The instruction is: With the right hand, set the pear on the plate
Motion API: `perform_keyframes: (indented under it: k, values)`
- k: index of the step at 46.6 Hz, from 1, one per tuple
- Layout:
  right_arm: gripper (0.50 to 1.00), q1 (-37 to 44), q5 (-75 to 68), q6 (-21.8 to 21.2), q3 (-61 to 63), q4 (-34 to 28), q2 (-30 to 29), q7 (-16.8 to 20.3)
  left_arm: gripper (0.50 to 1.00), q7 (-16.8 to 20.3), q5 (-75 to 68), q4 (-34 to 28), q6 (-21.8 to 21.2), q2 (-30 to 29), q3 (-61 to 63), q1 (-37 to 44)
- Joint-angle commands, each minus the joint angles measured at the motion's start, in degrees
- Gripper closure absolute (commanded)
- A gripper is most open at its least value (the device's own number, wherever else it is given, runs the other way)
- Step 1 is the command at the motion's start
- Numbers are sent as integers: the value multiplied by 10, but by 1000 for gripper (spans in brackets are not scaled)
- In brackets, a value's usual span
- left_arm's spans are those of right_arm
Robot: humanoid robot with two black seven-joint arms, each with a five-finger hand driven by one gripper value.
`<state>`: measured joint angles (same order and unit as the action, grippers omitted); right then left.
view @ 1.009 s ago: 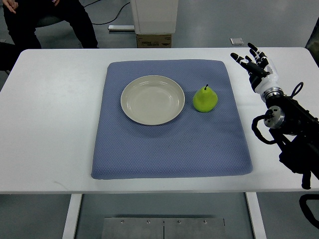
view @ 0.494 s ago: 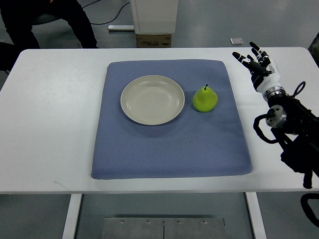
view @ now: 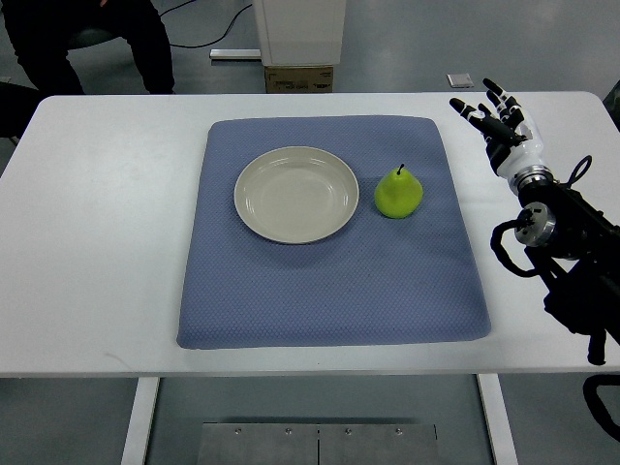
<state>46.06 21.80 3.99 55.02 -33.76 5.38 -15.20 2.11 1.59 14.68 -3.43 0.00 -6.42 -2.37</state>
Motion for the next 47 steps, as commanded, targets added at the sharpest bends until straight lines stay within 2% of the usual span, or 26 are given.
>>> perform_keyframes:
  k: [1, 28, 34, 47]
  values:
    - [500, -1, 0, 0, 0, 0, 2, 0, 500, 0, 0, 0, 0, 0, 0, 0]
    - [500, 3, 0, -2, -2, -10, 11, 0, 500, 0, 0, 0, 0, 0, 0, 0]
    - [500, 3, 2, -27, -14, -15, 14, -6, 500, 0, 0, 0, 0, 0, 0, 0]
    - [500, 3, 6, -76, -87, -46, 54, -65, 500, 0, 0, 0, 0, 0, 0, 0]
